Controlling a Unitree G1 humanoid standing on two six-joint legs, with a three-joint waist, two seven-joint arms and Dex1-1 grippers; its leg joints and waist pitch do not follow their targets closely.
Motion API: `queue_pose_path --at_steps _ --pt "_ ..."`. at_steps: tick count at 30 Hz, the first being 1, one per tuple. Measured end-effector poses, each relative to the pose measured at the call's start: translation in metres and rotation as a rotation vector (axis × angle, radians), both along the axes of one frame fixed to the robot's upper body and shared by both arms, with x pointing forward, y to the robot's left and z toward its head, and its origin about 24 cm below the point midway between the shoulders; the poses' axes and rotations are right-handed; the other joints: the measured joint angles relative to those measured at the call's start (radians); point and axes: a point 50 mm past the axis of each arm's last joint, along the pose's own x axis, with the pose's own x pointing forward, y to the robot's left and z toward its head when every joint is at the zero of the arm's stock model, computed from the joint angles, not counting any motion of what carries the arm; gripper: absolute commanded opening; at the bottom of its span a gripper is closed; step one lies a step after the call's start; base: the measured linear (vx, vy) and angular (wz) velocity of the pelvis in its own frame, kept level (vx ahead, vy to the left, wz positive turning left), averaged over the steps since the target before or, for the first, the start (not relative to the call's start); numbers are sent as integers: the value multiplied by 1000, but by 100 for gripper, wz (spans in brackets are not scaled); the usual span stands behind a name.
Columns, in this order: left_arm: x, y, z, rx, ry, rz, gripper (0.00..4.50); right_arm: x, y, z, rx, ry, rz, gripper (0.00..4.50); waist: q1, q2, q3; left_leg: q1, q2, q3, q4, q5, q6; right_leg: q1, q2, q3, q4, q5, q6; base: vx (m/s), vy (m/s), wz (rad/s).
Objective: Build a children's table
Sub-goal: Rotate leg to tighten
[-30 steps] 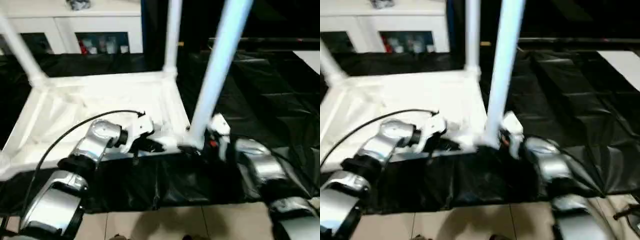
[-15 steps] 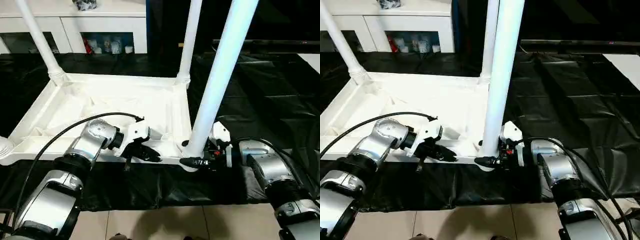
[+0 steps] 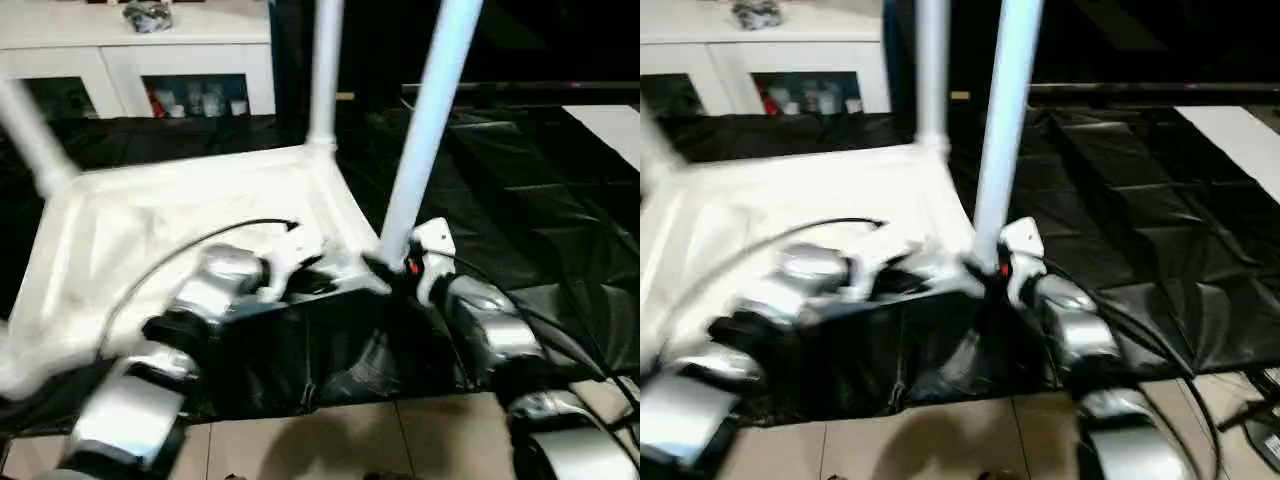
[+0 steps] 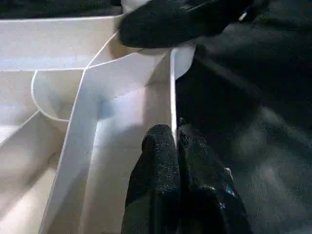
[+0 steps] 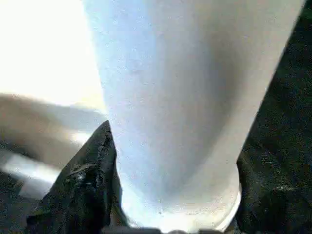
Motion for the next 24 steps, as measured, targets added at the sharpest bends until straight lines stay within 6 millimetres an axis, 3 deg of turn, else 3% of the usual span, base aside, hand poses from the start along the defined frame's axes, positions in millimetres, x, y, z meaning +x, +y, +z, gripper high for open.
queue_pose_path --at_steps 4,7,13,19,22,24 --pt "1 -7 0 -1 -9 31 0 3 6 -1 2 -17 -113 272 -8 1 -1 0 -1 0 -1 0 0 1 0 0 0 0 0 0 0 0" --pt "2 -9 0 2 -18 35 0 4 8 -1 5 -24 -139 341 -8 1 -1 0 -1 0 -2 0 0 1 0 0 0 0 0 0 0 0" --pt "1 -11 2 6 -37 5 0 7 8 1 -10 -40 -109 389 -4 1 -1 -4 0 0 -3 0 0 0 0 0 1 0 0 0 0 0" --pt "-2 6 4 -4 -32 -69 0 -1 0 3 -53 -74 104 394 -3 1 0 -10 0 0 -8 0 0 -5 0 0 6 1 -2 0 0 0" --pt "-5 13 7 5 -25 -129 0 -7 -7 6 -58 -88 241 394 7 1 0 -15 2 0 -9 0 0 -9 1 -1 6 1 -2 0 0 0" --pt "-8 21 7 3 -7 -184 0 -18 -14 8 -63 -75 401 394 22 1 0 -16 5 2 -9 0 0 -11 2 -1 6 1 -2 0 0 0"
